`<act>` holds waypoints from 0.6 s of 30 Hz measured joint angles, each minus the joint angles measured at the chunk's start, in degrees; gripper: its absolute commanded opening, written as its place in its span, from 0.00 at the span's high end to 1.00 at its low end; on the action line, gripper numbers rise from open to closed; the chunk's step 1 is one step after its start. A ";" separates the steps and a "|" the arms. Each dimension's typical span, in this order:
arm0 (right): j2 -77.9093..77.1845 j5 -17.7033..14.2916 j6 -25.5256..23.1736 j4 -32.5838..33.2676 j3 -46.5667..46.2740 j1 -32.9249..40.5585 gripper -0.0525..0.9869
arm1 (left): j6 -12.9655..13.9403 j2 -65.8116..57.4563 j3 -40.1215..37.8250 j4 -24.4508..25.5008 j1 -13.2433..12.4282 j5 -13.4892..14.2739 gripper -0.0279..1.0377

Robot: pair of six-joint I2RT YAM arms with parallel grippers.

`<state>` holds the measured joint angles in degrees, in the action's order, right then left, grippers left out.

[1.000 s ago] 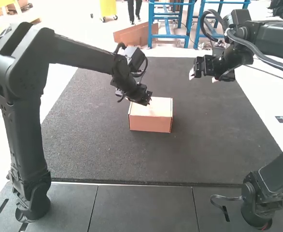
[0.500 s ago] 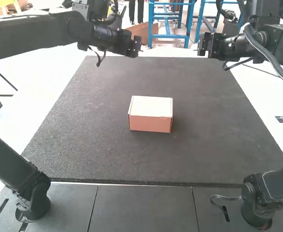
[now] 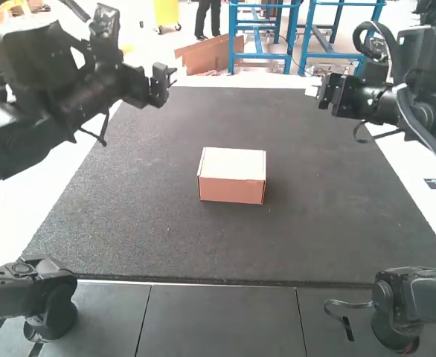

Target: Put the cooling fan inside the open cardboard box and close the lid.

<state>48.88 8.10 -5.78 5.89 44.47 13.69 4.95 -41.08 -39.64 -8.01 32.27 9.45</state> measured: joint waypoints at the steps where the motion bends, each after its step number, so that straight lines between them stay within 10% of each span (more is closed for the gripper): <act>1: -2.38 -1.03 -0.13 -1.60 -2.25 -0.02 0.07 | 0.20 2.36 2.51 -1.16 -0.02 0.81 0.07; 18: -33.29 -11.28 6.82 -17.75 -29.92 -2.75 0.07 | 0.44 38.05 31.82 -2.82 0.00 3.43 0.07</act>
<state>15.59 -3.18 1.04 -11.86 14.55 10.94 5.39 -3.03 -7.81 -10.83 32.27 12.88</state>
